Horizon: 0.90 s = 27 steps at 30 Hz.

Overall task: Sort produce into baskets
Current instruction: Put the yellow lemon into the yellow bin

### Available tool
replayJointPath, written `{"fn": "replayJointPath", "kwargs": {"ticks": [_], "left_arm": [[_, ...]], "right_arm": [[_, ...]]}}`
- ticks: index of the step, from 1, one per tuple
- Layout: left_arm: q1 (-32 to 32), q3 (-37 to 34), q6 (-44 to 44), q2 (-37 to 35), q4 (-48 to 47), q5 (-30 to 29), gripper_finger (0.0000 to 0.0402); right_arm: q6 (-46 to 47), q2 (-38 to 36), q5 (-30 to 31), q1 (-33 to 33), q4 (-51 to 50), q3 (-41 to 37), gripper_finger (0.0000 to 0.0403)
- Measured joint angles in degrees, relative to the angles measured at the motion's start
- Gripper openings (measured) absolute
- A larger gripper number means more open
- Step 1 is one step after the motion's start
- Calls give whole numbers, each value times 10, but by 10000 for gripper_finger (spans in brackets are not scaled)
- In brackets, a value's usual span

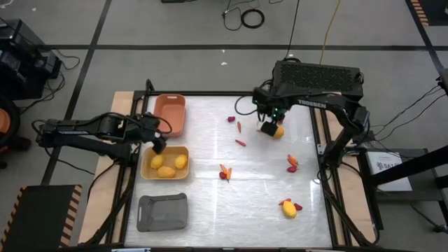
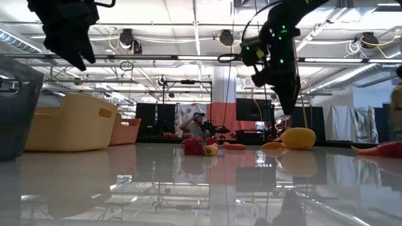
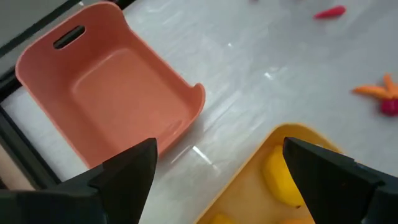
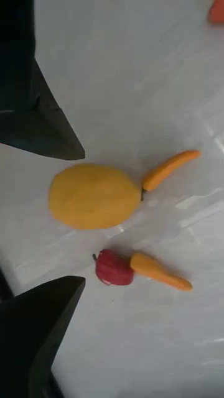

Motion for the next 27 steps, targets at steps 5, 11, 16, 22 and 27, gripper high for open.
{"fn": "replayJointPath", "kwargs": {"ticks": [5,11,16,22,27], "left_arm": [[0,0,-43,0,3,-4,354],[0,0,-70,0,2,-6,354],[0,0,-76,0,2,-6,354],[0,0,-76,4,2,-10,354],[0,0,-76,9,2,-17,354]], "right_arm": [[-15,0,-2,-10,24,-37,313],[-18,0,-10,-11,47,-79,313],[-17,0,-30,-11,91,-123,313],[-12,0,-30,-11,130,-154,313],[-12,0,-32,-11,136,-159,313]]}}
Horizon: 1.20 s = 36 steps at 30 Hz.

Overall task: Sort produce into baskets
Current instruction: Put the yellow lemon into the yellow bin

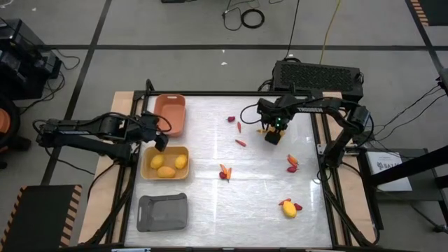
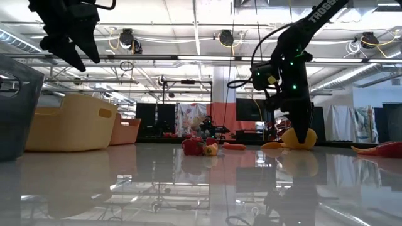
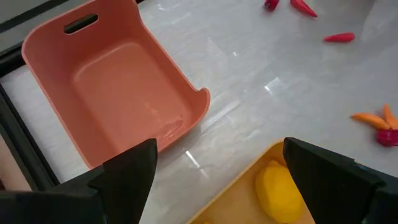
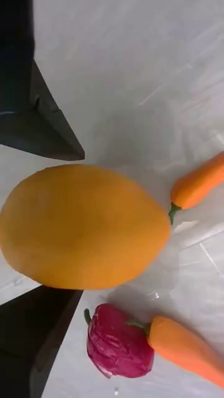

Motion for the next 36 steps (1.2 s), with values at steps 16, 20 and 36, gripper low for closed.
{"fn": "replayJointPath", "kwargs": {"ticks": [16,20,36], "left_arm": [[0,0,80,30,-40,-40,354],[0,0,97,29,-65,-42,354],[0,0,110,-14,-66,-47,354]], "right_arm": [[54,0,0,1,13,1,236],[68,0,-7,4,12,14,210],[141,0,-106,142,121,167,228]]}}
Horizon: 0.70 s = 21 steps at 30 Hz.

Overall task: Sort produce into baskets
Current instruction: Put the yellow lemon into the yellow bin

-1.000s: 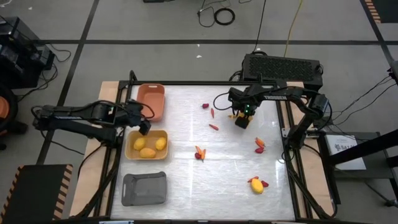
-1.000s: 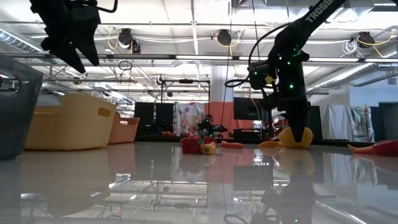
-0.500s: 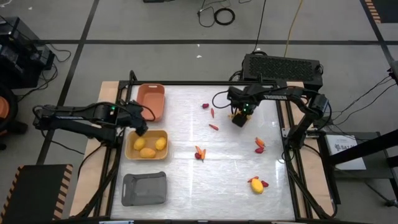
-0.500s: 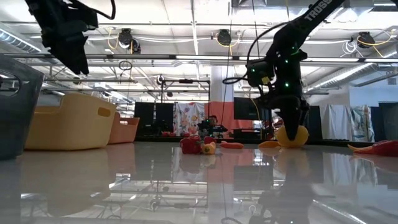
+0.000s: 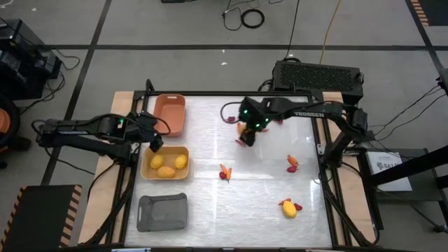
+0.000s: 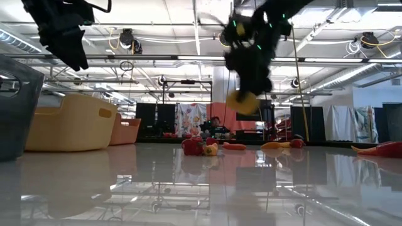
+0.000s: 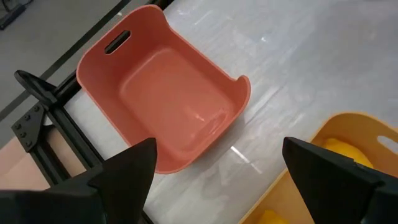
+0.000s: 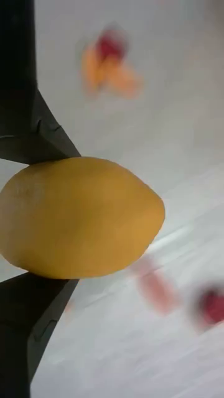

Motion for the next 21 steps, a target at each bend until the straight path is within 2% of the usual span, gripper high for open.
{"fn": "replayJointPath", "kwargs": {"ticks": [6,15,18,21], "left_arm": [[0,0,-9,-2,0,-2,354],[0,0,-20,-3,-2,3,354],[0,0,-30,-3,-14,5,354],[0,0,-48,-3,-35,9,354]], "right_arm": [[51,19,0,80,253,4,232],[93,128,5,139,639,4,233],[114,170,19,142,712,19,233],[117,221,20,144,713,65,233]]}}
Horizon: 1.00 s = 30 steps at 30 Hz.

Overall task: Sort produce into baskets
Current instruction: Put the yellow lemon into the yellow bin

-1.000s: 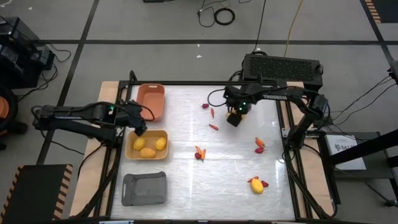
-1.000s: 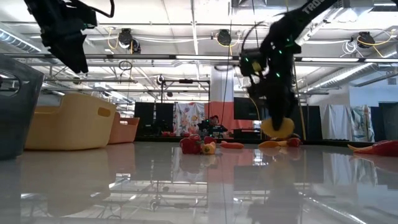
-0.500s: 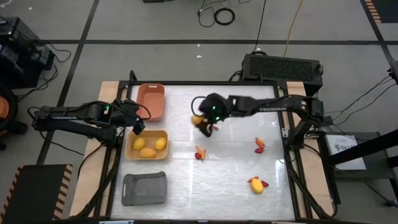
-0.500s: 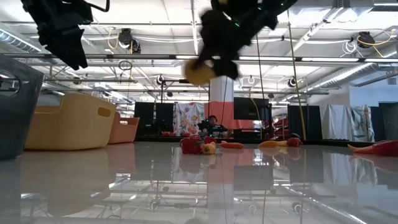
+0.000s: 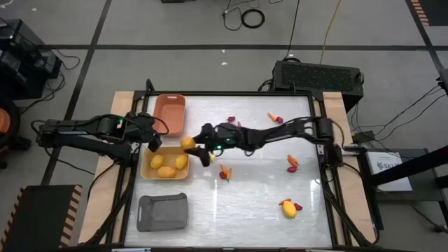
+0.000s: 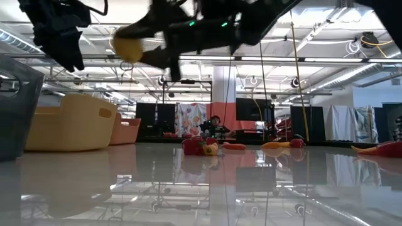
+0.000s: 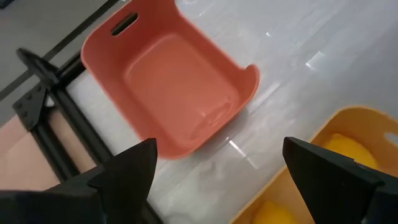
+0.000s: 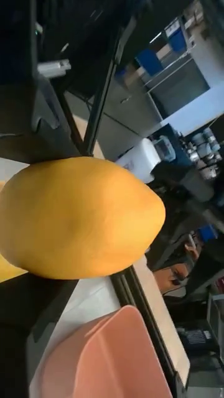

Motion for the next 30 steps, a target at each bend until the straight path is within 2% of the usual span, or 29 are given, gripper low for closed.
{"fn": "replayJointPath", "kwargs": {"ticks": [5,10,13,18,23,30], "left_arm": [[0,0,-16,0,-28,10,354],[0,0,-16,0,-37,16,354],[0,0,-15,0,-36,16,354],[0,0,-12,0,-35,15,354],[0,0,-12,0,-34,13,354],[0,0,4,0,-34,7,354]], "right_arm": [[-2,80,-5,10,-3,91,233],[-6,133,-19,20,-65,177,235],[-24,159,-17,20,-144,235,252],[-32,196,-16,16,-241,310,300],[-37,200,-15,10,-243,326,335],[-36,200,-16,6,-247,326,342]]}}
